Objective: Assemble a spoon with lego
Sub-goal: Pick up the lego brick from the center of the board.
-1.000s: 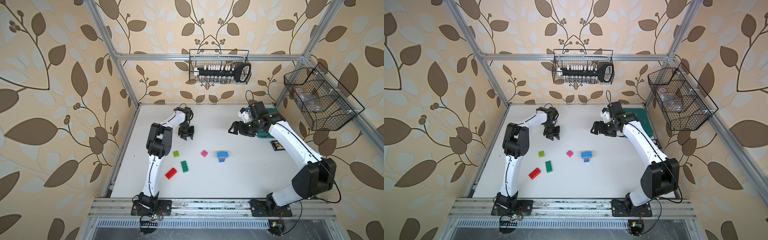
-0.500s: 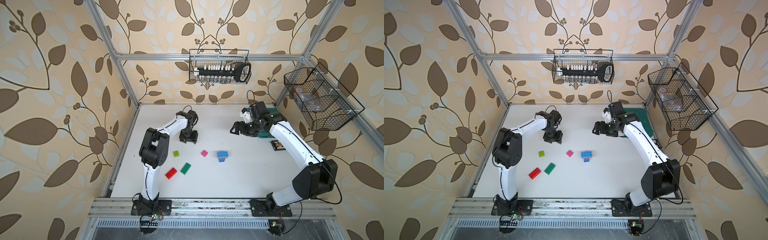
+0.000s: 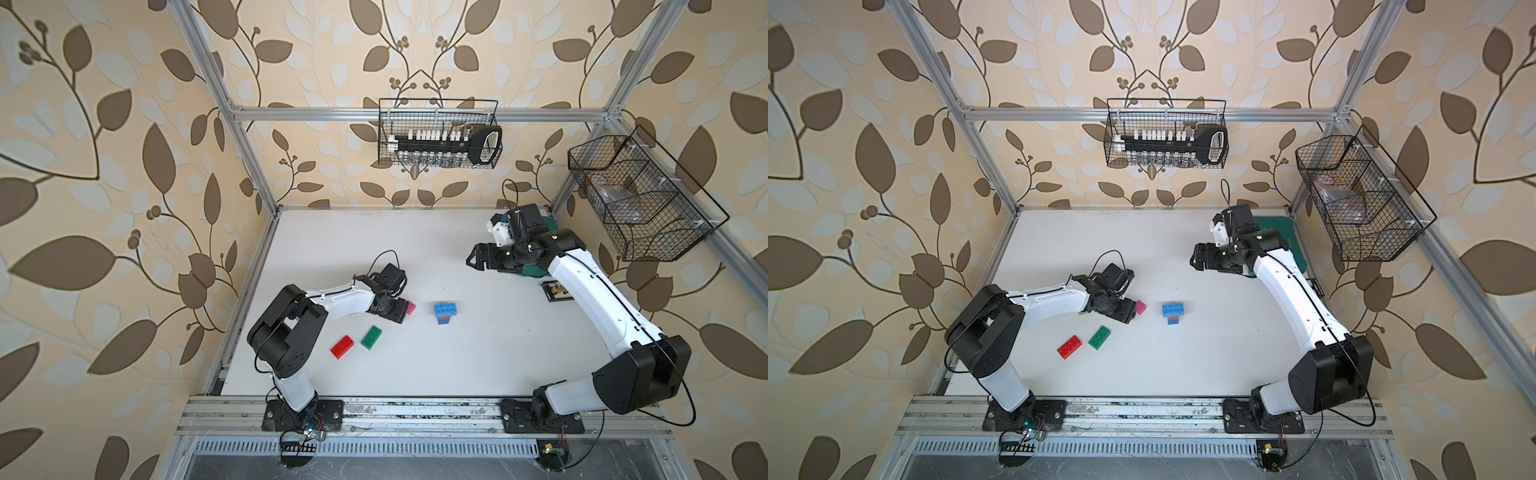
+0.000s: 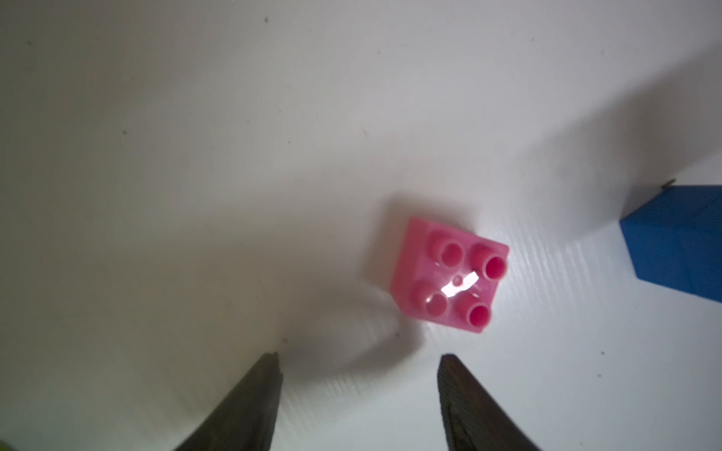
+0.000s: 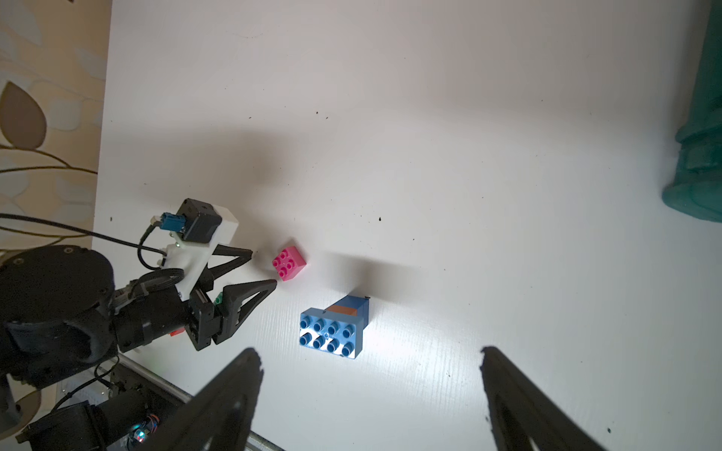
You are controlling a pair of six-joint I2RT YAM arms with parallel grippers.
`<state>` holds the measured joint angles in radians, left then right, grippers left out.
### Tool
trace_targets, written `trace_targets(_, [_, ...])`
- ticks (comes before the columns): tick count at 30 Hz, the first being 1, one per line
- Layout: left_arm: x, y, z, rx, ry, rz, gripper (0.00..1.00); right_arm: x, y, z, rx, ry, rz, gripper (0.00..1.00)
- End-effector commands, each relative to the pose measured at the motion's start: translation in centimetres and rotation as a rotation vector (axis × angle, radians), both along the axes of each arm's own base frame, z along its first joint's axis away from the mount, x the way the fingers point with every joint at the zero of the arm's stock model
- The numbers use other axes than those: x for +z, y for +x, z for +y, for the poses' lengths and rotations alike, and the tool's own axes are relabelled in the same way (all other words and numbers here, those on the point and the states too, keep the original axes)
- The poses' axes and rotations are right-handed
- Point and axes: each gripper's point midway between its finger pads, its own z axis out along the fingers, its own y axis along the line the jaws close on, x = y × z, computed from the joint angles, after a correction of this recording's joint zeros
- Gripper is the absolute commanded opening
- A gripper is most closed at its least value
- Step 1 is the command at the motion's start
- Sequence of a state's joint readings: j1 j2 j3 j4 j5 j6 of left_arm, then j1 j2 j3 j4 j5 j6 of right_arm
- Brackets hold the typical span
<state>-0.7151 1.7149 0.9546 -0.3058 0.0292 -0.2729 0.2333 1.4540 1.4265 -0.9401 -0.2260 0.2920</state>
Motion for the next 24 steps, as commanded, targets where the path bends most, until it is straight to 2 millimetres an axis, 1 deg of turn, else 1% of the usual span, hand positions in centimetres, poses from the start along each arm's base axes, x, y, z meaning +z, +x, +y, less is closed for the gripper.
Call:
trace_targets(1, [2.6,1.4,-2.5,-0.075,-0.116,-0.134,0.65,-0.6,-0.3,-0.8,-0.004,-0.038,0.01,0.88])
trace_targets(6, [2.1,0.7,-2.8,-0.114,-0.111,-0.127,0.64,-0.7,-0.3,-0.9,-0.007,-0.038,0.009,0.88])
trace_targets(10, [1.3,0.1,-2.4,-0.107,-0.088,-0.14,0.62,-0.8,-0.2,-0.9,-0.005,-0.038,0.011,0.88])
trace_targets(14, [1.3,-0.5,-2.9,-0.113,-0.057,-0.155,0.61,-0.8,-0.3,-0.8,-0.004,-0.034,0.011,0.88])
trace_targets(16, [1.6,-0.4,-2.8,-0.092,-0.046,-0.146,0.61,-0.8,-0.3,-0.8,-0.005,-0.035,0.013,0.88])
trace_targets(20, [2.4,0.3,-2.6,-0.058,0.039,-0.095,0.64,-0.8,-0.4,-0.9,-0.007,-0.034,0.011,0.88])
trace_targets(24, [2.5,1.0,-2.5,-0.06,0.129,-0.035,0.64,-0.8,-0.5,-0.9,-0.008,-0.028,0.01,0.88])
